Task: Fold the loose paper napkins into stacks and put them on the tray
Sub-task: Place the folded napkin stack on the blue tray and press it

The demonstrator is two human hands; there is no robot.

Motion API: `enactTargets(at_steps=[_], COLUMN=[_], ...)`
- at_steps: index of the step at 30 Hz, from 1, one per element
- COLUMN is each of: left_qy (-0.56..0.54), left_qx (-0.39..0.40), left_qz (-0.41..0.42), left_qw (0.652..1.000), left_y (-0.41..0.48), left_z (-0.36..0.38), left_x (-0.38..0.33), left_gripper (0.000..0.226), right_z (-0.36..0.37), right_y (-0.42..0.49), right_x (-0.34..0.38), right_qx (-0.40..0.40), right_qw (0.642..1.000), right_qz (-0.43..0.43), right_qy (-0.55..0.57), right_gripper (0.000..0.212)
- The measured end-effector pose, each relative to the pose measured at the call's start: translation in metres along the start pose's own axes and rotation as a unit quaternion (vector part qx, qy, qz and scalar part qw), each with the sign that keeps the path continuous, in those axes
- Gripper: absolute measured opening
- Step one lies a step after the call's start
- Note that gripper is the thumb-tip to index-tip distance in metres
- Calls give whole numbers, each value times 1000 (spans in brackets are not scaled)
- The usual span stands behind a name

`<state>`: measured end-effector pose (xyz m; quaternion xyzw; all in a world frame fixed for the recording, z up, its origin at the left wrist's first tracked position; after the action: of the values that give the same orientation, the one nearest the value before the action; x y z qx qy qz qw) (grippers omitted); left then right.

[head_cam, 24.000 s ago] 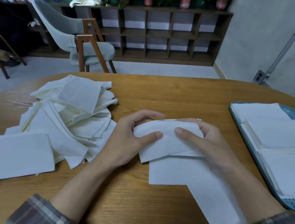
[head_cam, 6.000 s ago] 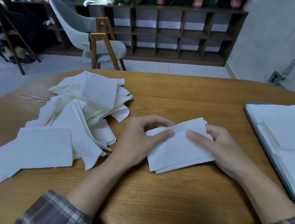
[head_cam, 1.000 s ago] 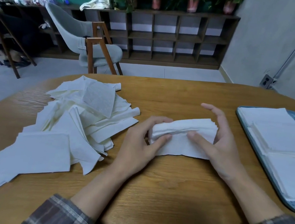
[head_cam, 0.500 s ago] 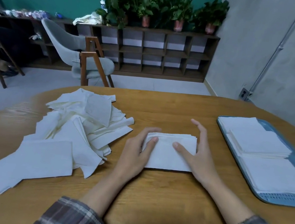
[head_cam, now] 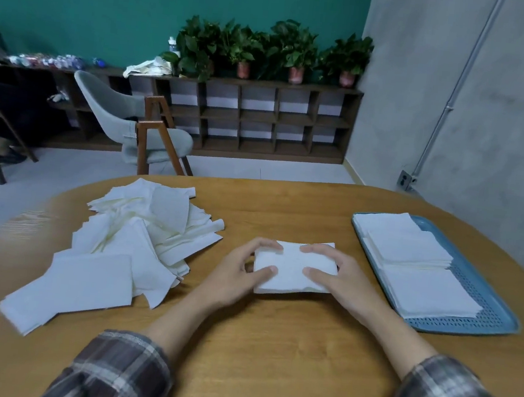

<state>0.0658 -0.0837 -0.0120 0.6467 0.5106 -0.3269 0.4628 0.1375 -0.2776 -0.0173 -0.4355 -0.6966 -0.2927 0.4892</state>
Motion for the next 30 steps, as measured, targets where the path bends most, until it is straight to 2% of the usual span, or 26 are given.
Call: enactTargets(at_steps=[6, 14, 19, 26, 30], left_qy=[-10, -38, -11, -11, 3], left_qx=[0, 22, 6, 11, 20], left_qz=[-23, -22, -38, -81, -86], left_qw=[1000, 999, 999, 997, 996], left_y=[12, 45, 69, 97, 97], left_z=[39, 123, 168, 213, 214], left_x=[-27, -47, -50, -16, -29], left_gripper=[34, 45, 34, 37, 23], right_z=[-53, -147, -200, -237, -242], right_y=[-22, -54, -65, -63, -58], right_x=[-3, -25, -53, -81, -90], right_qx=[-25, -124, -185, -187, -188], right_qw=[999, 992, 981, 973, 964], right_qz=[19, 22, 59, 114, 124], right_qy=[-22, -9, -18, -77, -139], right_gripper=[32, 33, 31, 33, 33])
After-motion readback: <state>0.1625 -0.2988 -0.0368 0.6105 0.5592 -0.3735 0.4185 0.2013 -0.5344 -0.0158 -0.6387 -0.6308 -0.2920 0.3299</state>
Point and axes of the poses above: each hand's wrist, its own y-axis towards the middle knuckle, its own z-axis out of the palm, x = y × z, the point moved 8 cm from there along y, towards the middle knuckle, and after that the axes turned 7 degrees about z, right-handed, at the moved point
